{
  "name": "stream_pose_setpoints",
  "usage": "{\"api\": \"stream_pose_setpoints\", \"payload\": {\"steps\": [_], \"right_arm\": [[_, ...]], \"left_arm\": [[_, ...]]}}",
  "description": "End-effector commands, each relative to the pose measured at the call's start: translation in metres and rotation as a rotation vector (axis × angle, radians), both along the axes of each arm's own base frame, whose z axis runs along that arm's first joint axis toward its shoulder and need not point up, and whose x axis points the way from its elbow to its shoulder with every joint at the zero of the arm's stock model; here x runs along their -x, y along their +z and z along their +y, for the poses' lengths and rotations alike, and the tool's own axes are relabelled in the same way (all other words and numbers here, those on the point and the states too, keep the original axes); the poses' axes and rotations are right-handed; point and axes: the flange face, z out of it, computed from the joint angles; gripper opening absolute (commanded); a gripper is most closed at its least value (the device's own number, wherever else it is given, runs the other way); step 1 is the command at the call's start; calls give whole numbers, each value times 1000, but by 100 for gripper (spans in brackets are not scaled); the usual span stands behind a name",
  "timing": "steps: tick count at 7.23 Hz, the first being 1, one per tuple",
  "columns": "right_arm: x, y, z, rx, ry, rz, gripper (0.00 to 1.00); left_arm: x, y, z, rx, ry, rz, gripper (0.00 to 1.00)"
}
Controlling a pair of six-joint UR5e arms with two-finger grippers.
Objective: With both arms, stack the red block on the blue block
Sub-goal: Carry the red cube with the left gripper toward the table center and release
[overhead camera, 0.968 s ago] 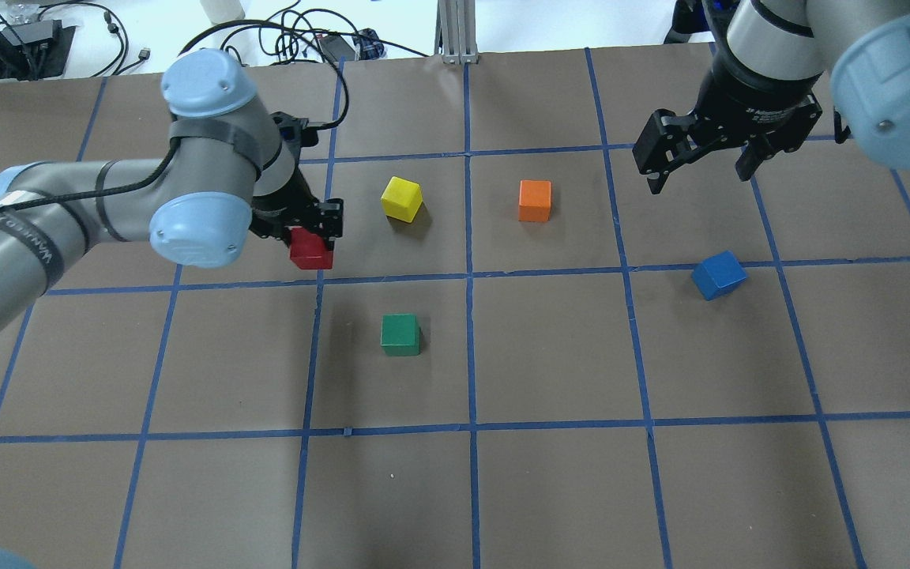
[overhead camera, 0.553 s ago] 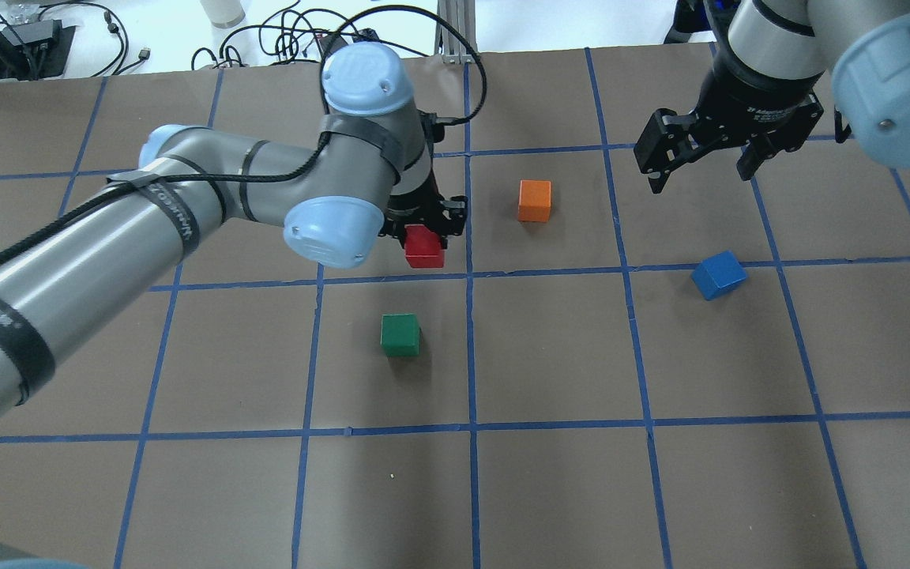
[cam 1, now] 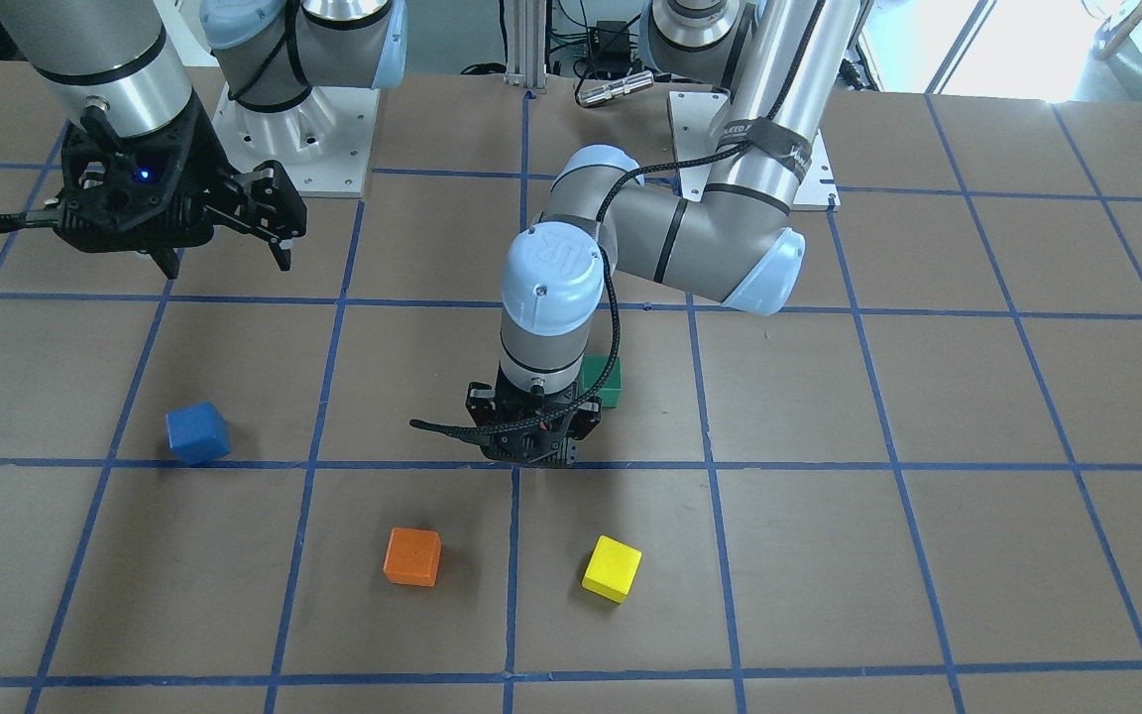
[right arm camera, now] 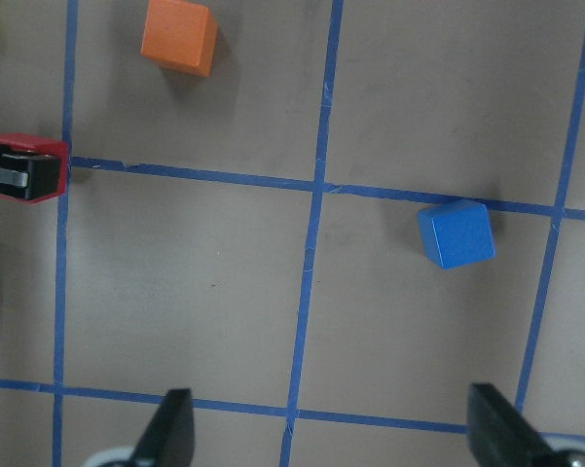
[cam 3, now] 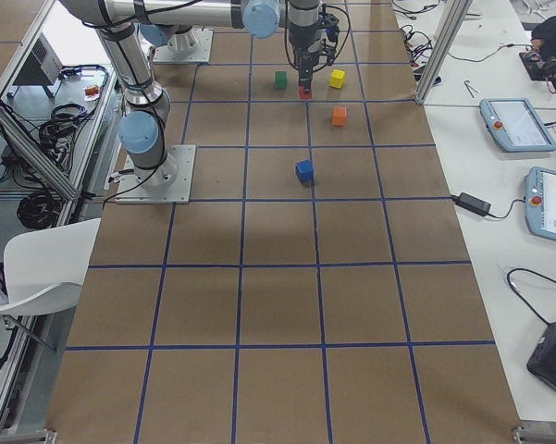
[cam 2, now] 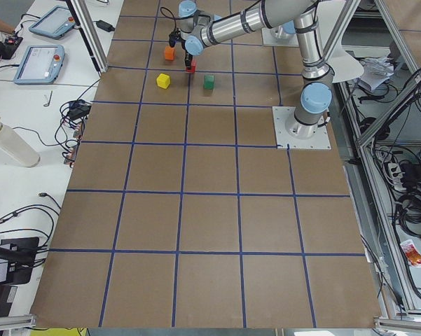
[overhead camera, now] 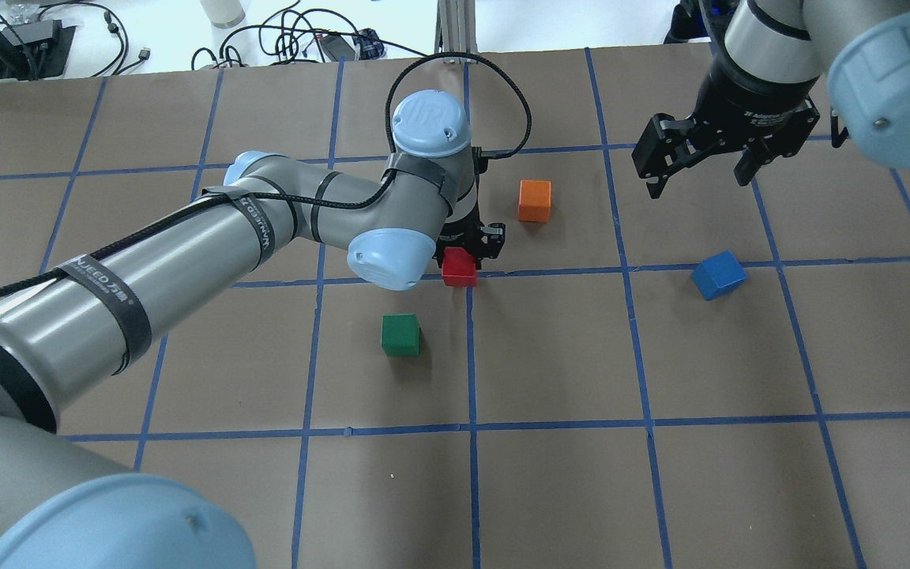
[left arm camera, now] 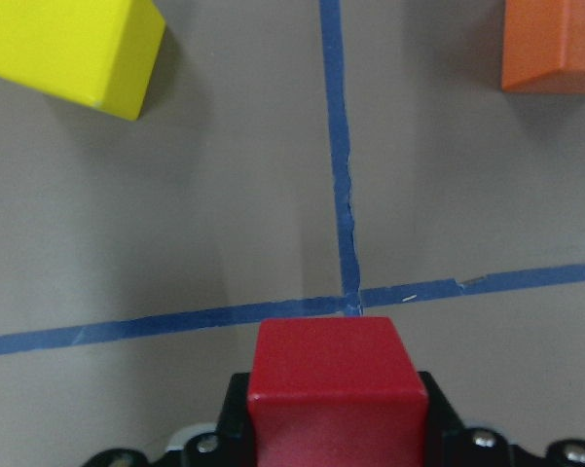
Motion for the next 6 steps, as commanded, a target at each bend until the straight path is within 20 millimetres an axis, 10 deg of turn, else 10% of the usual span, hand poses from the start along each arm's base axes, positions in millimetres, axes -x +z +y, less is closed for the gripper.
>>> {"api": "stream_pose_setpoints", "payload": {"steps": [1, 3, 6], "right_arm": [[-2, -5, -4, -7, 0, -9, 100], [-2, -17, -13, -19, -11, -5, 100], [-28, -51, -52, 43, -91, -22, 100]], "left_arm": [[3, 12, -5, 31, -18, 19, 100], [-24, 69, -14, 79, -99, 35, 100], [-163, 196, -6, -6, -154, 50, 100]]}}
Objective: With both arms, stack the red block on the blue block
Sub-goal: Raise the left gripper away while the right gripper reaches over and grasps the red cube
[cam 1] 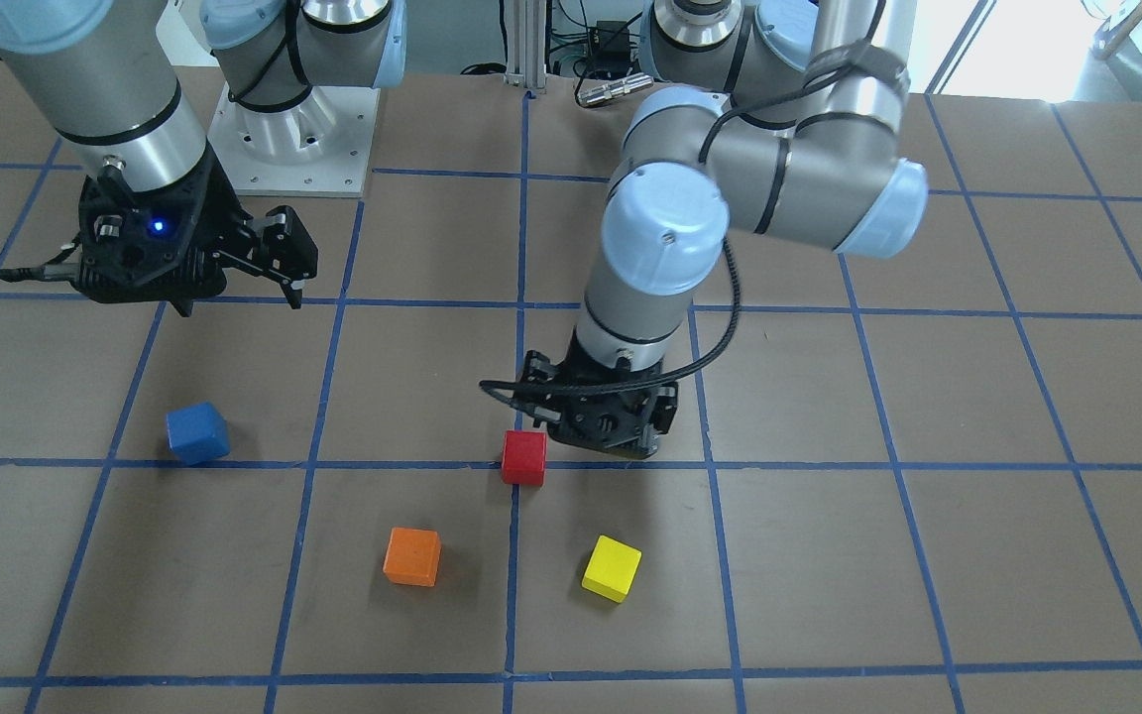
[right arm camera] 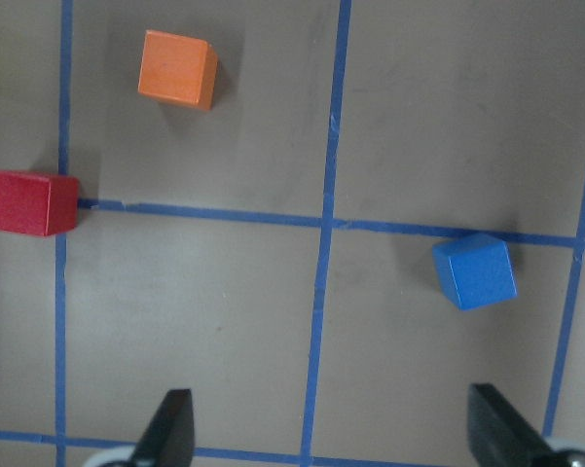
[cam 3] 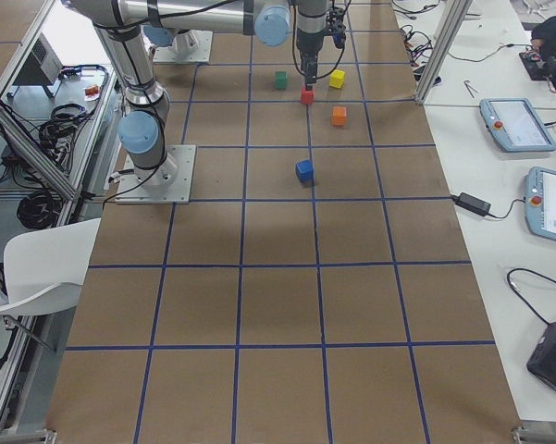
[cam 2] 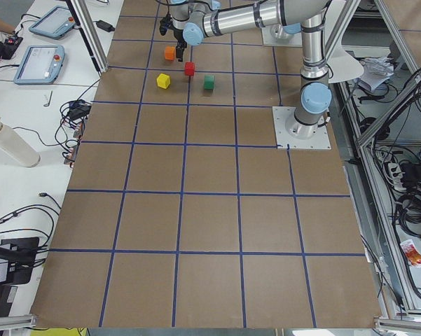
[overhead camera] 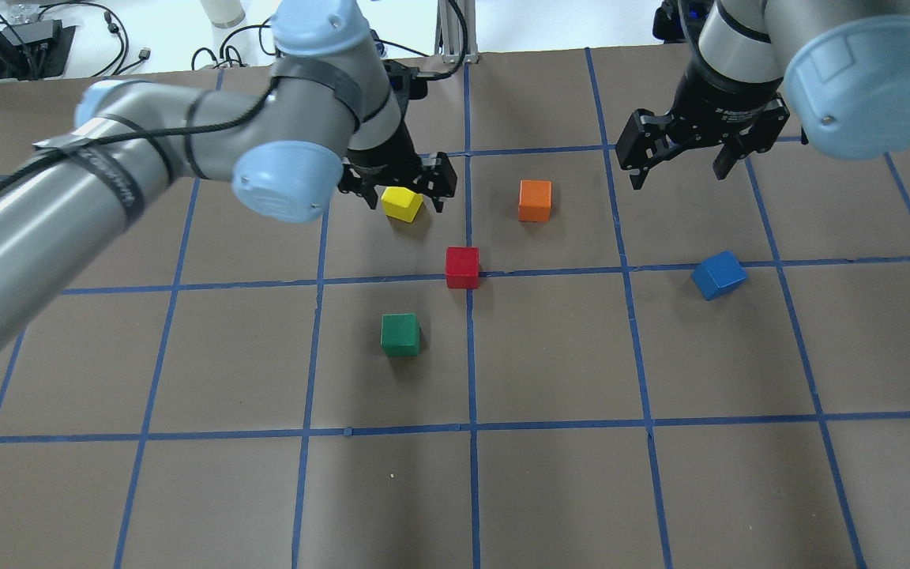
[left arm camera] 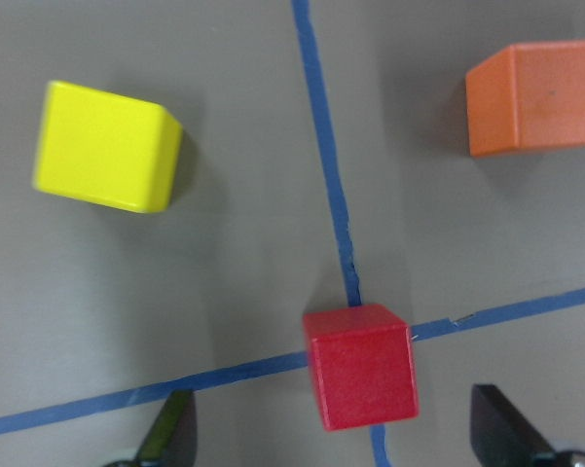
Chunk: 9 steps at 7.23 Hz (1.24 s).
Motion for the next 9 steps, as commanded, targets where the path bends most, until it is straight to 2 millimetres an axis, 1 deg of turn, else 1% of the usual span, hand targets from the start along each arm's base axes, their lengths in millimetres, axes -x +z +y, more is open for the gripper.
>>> {"api": "stream_pose_setpoints", "payload": {"steps": [1, 2, 3, 4, 5, 6, 7, 8, 9], "right_arm": [[-69, -60, -27, -2, -32, -10, 100], [-121, -85, -28, 18, -6, -4, 100], [-152, -101, -26, 7, -74, -19, 100], [-170, -127, -32, 5, -87, -20, 100], [-193, -144, -28, 3, -74, -22, 100], [-209, -164, -27, 0, -62, -20, 100], [-220, -186, -27, -19, -49, -12, 100], [-228, -204, -26, -31, -35, -6, 100], [-232, -220, -26, -51, -27, 2, 100]], "left_arm": [[-97, 91, 33, -29, 5, -22, 100], [-126, 113, 58, -83, 51, -62, 100], [-135, 132, 79, -93, 61, -120, 100], [-138, 140, 77, -64, 107, -130, 100], [-137, 144, 75, -40, 124, -126, 100], [-131, 152, 68, -24, 121, -80, 100], [-131, 156, 64, -13, 116, -86, 100], [-131, 162, 71, 1, 118, -85, 100], [-132, 163, 65, 4, 118, -94, 100]]}}
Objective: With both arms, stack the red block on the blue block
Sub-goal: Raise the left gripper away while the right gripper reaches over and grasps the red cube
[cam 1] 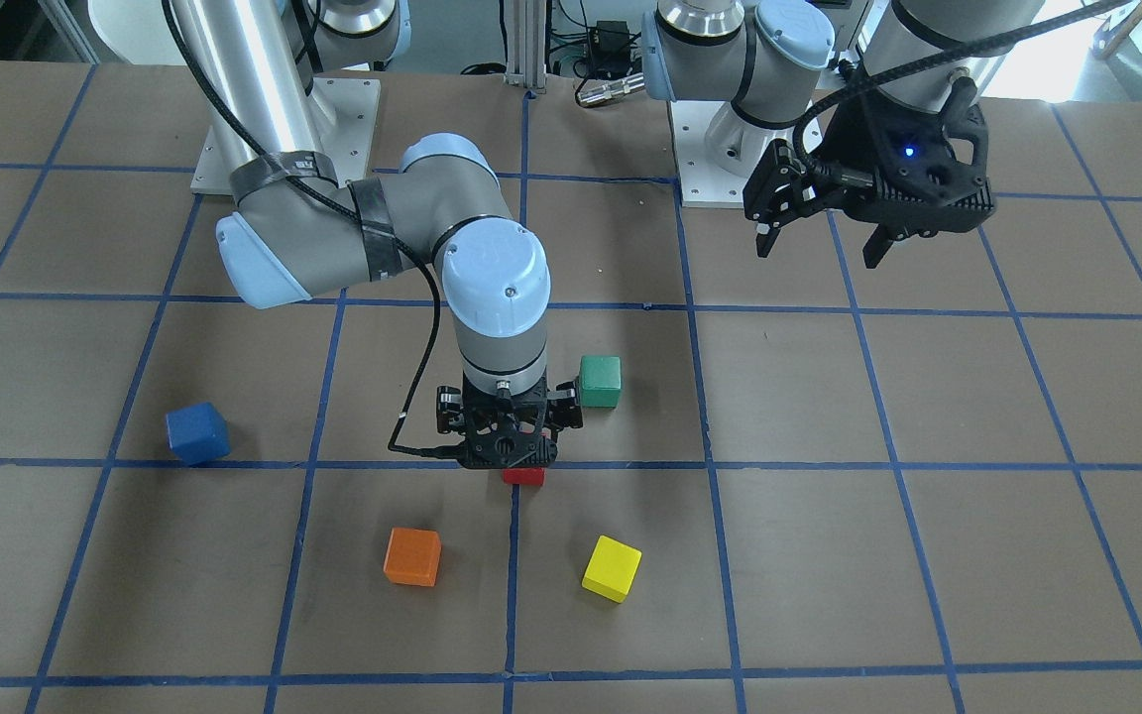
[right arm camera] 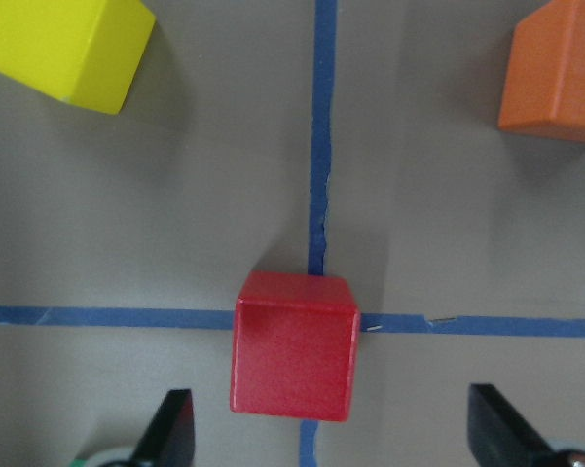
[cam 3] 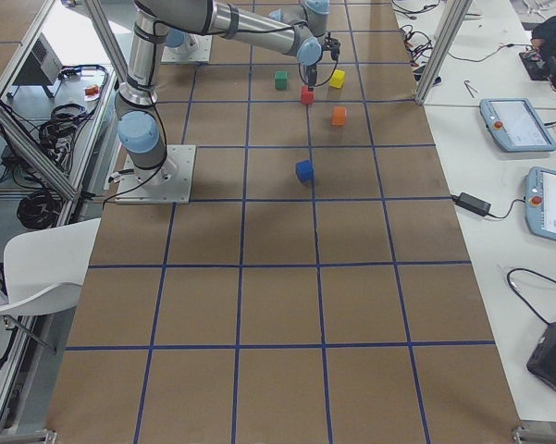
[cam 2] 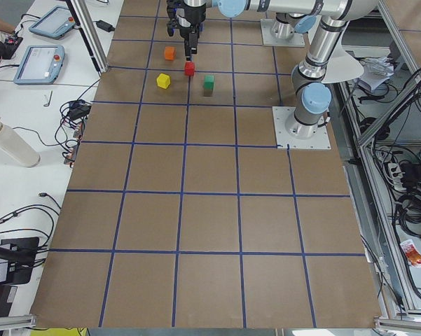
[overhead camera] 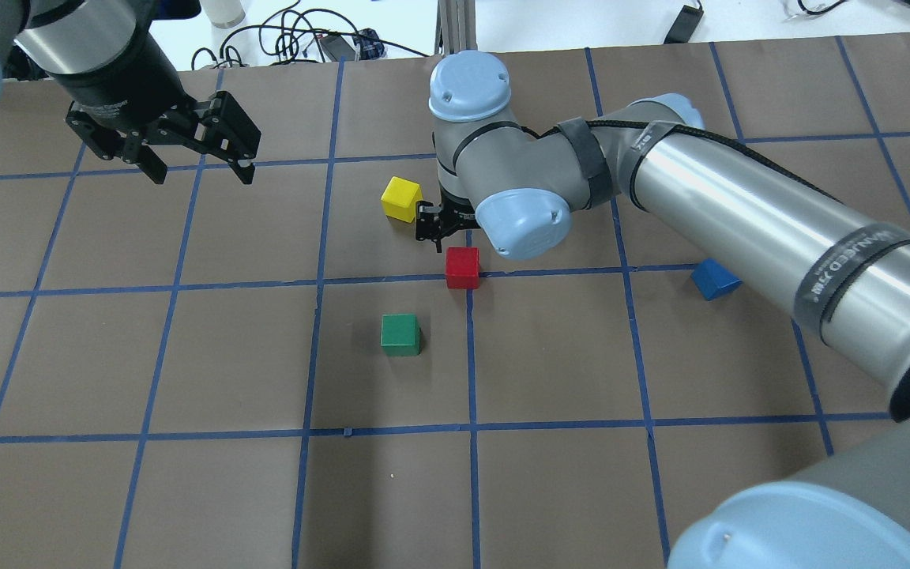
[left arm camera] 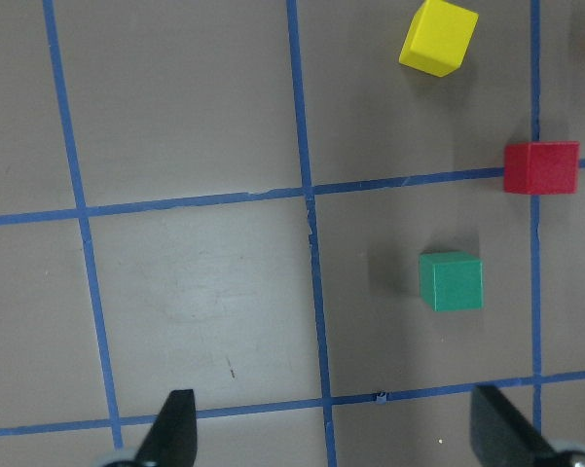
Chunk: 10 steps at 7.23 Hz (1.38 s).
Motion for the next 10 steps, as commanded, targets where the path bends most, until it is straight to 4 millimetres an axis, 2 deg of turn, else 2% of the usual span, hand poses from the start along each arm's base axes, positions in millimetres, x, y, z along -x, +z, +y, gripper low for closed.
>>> {"api": "stream_pose_setpoints", "payload": {"steps": [1, 3, 4, 5, 6, 7, 8, 9, 10], "right_arm": [[-10, -26, -2, -10, 18, 2, 100], [-10, -42, -3, -29, 12, 12, 96], [-10, -45, -2, -36, 9, 11, 49], [-10, -45, -2, -39, 8, 12, 18], [-10, -44, -1, -45, 5, 13, 0], [-9, -36, -1, -40, 6, 17, 0], [-5, -10, 2, -20, 6, 13, 0], [14, 29, 2, -28, -1, 22, 0], [37, 53, 2, -59, 31, 38, 0]], "left_arm": [[-5, 2, -4, 6, 3, -49, 100], [-6, 4, -8, 26, 7, -45, 100], [-6, 5, -10, 43, 7, -47, 100], [-6, 4, -4, 41, 6, -49, 100], [-6, 3, -3, 41, 6, -49, 100], [-5, 5, -3, 46, 6, -47, 100], [-5, 5, -1, 46, 6, -47, 100], [-5, 5, -1, 48, 5, -44, 100], [-5, 5, -1, 46, 5, -44, 100]]}}
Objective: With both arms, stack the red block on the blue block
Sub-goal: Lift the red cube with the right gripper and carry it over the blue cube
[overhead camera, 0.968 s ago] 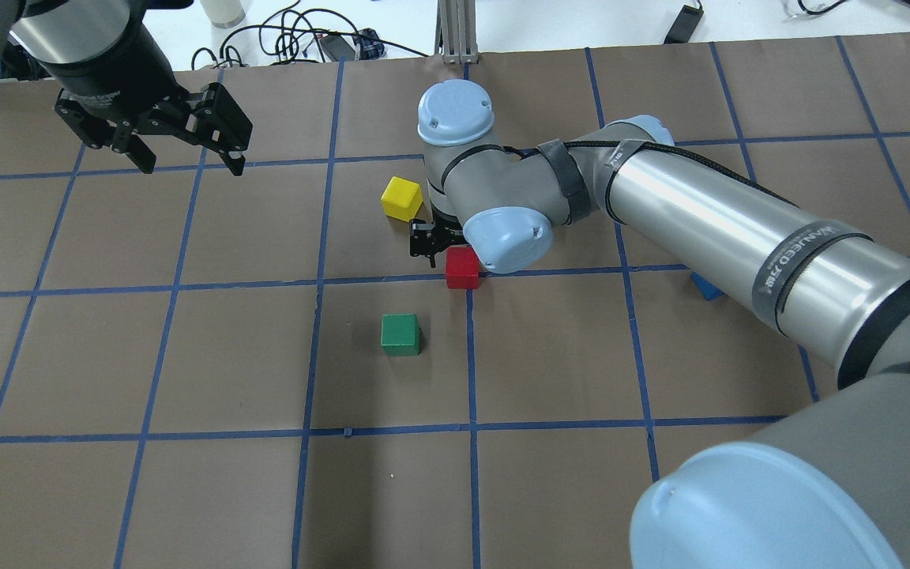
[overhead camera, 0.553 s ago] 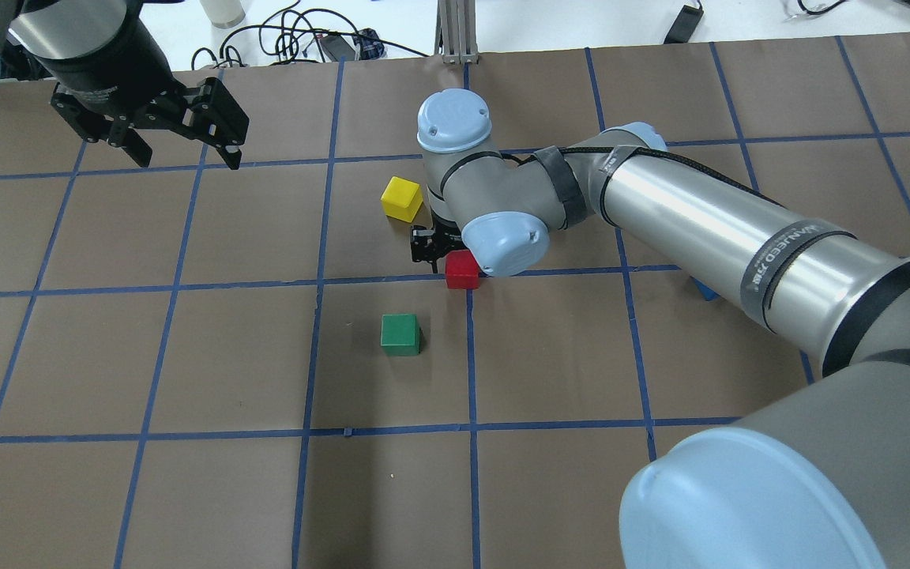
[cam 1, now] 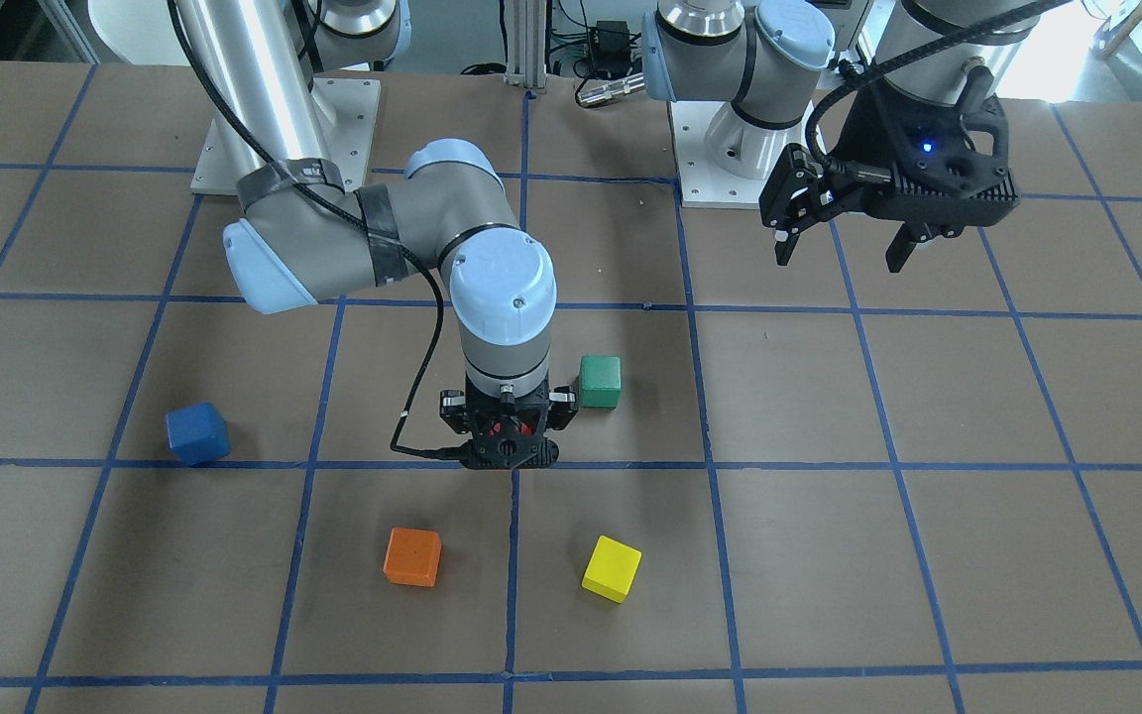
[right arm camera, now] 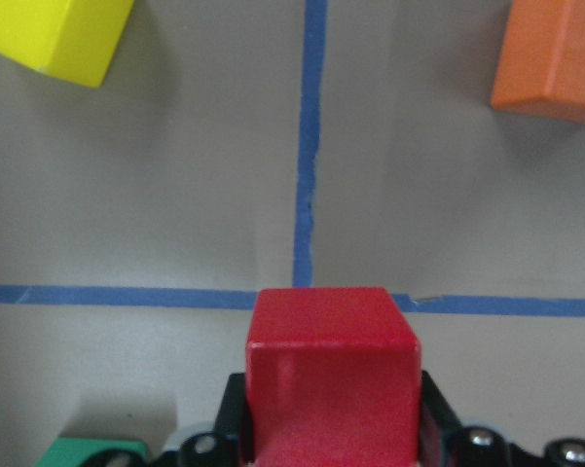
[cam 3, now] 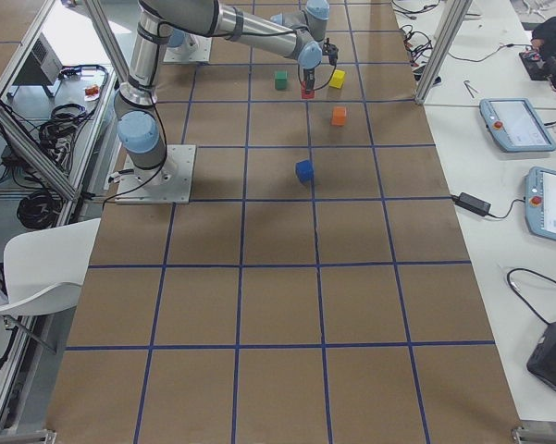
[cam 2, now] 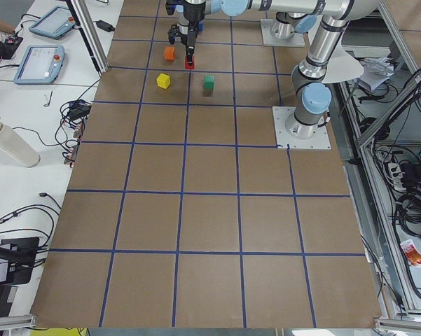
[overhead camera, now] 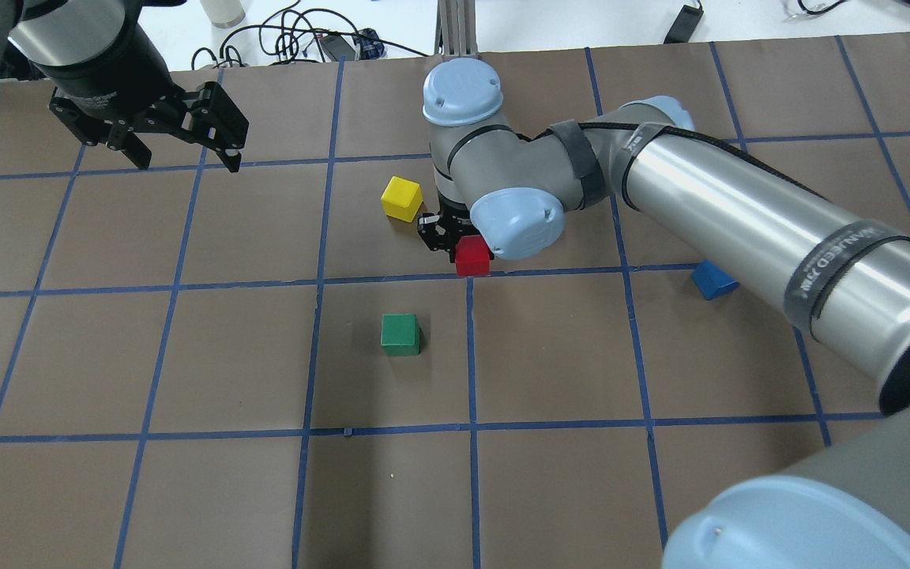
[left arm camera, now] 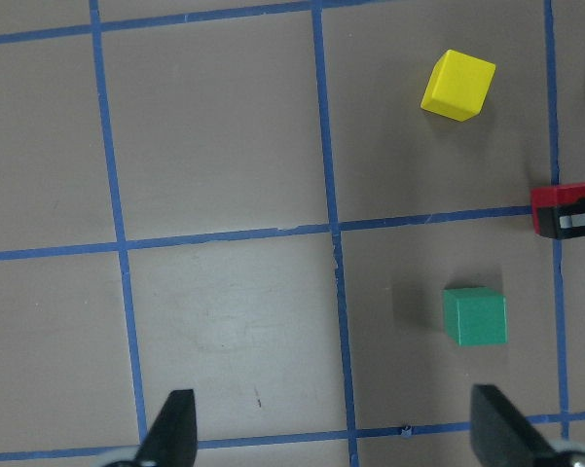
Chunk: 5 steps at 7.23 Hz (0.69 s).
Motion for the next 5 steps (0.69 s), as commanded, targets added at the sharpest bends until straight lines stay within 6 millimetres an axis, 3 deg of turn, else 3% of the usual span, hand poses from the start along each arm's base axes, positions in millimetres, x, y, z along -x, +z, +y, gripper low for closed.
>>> {"api": "stream_pose_setpoints", "payload": {"steps": [1, 3, 4, 5], "right_arm": [[70, 61, -3, -50, -1, 18, 0], [187, 122, -5, -79, 81, -1, 0], [241, 130, -5, -89, 131, -1, 0], [284, 118, -6, -111, 196, 16, 0]], "left_arm": [[0, 0, 0, 0, 0, 1, 100], [1, 0, 0, 1, 0, -2, 100], [0, -2, -2, -2, 2, -3, 100], [0, -3, -2, -7, 0, -5, 100]]}}
